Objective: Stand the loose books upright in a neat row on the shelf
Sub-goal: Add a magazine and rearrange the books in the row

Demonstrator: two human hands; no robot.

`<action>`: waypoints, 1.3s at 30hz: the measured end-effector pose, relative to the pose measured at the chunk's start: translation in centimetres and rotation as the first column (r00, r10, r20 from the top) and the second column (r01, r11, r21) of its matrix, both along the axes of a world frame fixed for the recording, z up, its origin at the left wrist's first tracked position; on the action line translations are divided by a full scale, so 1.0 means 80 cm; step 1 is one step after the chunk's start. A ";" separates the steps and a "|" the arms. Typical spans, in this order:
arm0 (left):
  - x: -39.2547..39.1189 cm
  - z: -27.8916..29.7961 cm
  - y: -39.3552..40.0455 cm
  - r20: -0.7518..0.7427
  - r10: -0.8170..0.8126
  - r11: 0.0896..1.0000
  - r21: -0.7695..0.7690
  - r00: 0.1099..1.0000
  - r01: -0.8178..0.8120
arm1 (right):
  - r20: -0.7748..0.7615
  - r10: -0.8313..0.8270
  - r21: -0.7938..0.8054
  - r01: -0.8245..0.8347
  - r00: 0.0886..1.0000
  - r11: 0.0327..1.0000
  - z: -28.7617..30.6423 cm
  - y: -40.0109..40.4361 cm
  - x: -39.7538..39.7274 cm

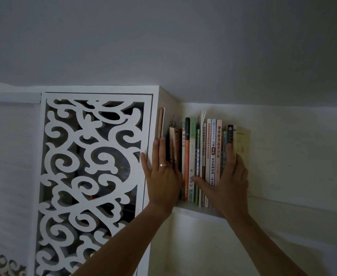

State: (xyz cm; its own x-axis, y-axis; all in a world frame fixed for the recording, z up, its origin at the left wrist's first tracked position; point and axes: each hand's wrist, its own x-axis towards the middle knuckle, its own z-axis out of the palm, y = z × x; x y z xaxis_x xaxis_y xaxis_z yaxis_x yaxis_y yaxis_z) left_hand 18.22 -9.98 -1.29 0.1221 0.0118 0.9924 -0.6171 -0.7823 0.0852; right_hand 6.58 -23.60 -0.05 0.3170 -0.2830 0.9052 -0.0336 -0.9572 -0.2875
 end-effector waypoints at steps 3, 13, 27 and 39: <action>-0.002 -0.002 0.001 -0.023 0.025 1.000 0.008 0.999 -0.025 | -0.005 0.014 -0.004 -0.014 1.000 1.000 -0.001 0.000 -0.002; -0.007 0.000 0.005 -0.037 -0.044 0.998 -0.039 0.998 0.042 | -0.020 -0.043 -0.035 0.042 0.999 0.999 -0.001 0.003 -0.003; -0.045 0.005 0.003 0.138 -0.140 0.985 0.117 0.980 0.124 | -0.004 -0.097 -0.075 0.096 0.995 0.993 -0.006 -0.003 0.004; -0.040 0.033 0.008 0.369 -0.270 0.834 0.551 0.889 0.025 | -0.042 -0.073 -0.063 0.071 0.996 0.996 -0.006 -0.005 0.003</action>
